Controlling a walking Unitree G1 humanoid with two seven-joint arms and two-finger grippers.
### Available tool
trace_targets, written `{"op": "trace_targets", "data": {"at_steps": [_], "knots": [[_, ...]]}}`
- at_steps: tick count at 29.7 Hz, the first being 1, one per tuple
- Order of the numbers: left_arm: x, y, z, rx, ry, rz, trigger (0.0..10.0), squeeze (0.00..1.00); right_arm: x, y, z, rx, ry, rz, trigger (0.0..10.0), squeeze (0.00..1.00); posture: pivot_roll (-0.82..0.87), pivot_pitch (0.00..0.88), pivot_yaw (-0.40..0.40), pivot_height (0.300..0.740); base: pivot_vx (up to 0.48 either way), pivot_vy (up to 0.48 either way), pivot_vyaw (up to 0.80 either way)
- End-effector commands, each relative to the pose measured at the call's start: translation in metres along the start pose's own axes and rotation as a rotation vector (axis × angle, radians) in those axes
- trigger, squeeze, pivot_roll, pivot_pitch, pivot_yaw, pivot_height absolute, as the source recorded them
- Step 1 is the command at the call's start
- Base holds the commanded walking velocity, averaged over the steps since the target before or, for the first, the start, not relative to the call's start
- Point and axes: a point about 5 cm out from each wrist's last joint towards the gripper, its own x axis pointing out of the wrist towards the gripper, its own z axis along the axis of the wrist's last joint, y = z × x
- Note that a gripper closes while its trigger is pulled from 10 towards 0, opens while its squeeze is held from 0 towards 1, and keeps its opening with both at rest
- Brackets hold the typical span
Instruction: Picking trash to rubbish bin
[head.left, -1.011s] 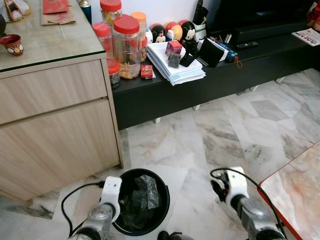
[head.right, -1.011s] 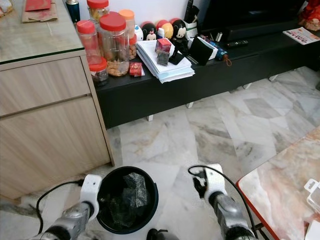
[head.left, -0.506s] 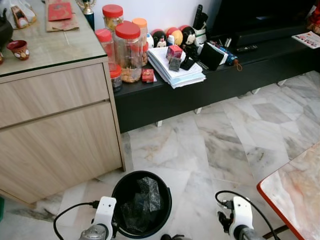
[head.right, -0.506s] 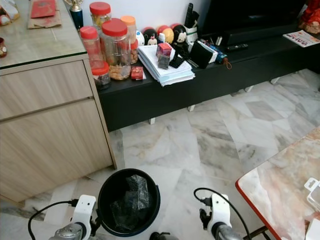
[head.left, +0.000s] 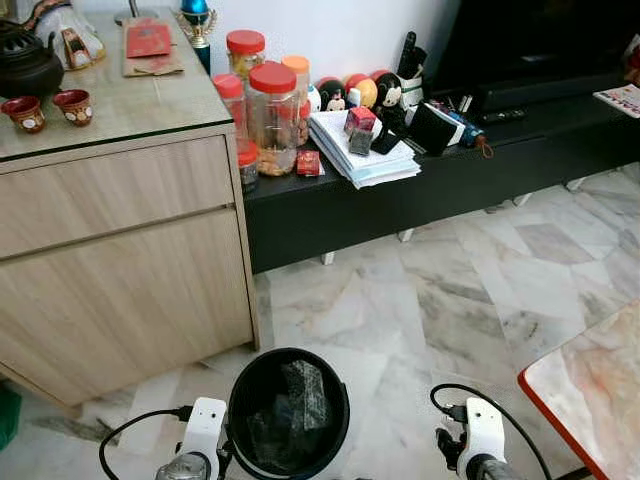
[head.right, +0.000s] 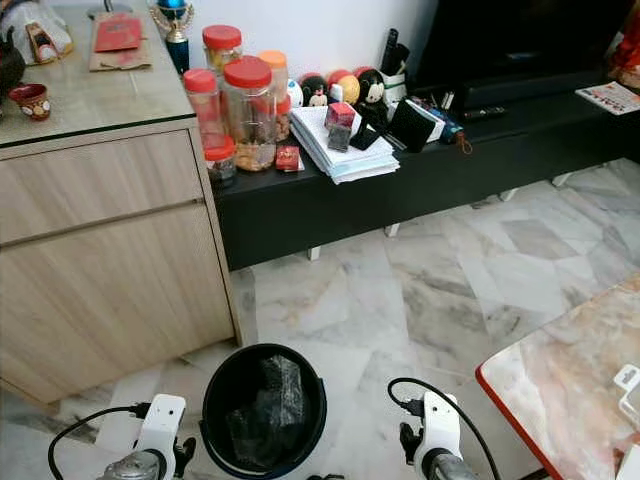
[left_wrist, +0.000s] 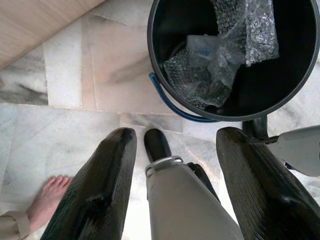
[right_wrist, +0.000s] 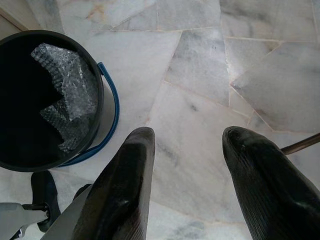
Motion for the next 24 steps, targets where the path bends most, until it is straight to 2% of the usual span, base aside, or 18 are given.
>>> {"op": "trace_targets", "data": {"at_steps": [1, 11, 24], "knots": [[-0.001, 0.000, -0.006, 0.007, 0.017, -0.004, 10.0, 0.00, -0.001, -0.005, -0.001, 0.011, 0.011, -0.025, 10.0, 0.00, 0.01, 0.047, -0.110, 0.740, 0.000, 0.000, 0.00], [-0.003, -0.004, -0.014, -0.003, 0.032, -0.012, 10.0, 0.00, -0.004, -0.006, -0.016, 0.028, 0.048, -0.036, 10.0, 0.00, 0.01, 0.028, -0.105, 0.740, 0.000, 0.000, 0.00], [-0.002, -0.004, -0.013, 0.003, 0.026, -0.018, 10.0, 0.00, -0.004, -0.005, -0.016, 0.030, 0.043, -0.037, 10.0, 0.00, 0.01, 0.011, -0.105, 0.740, 0.000, 0.000, 0.00]]}}
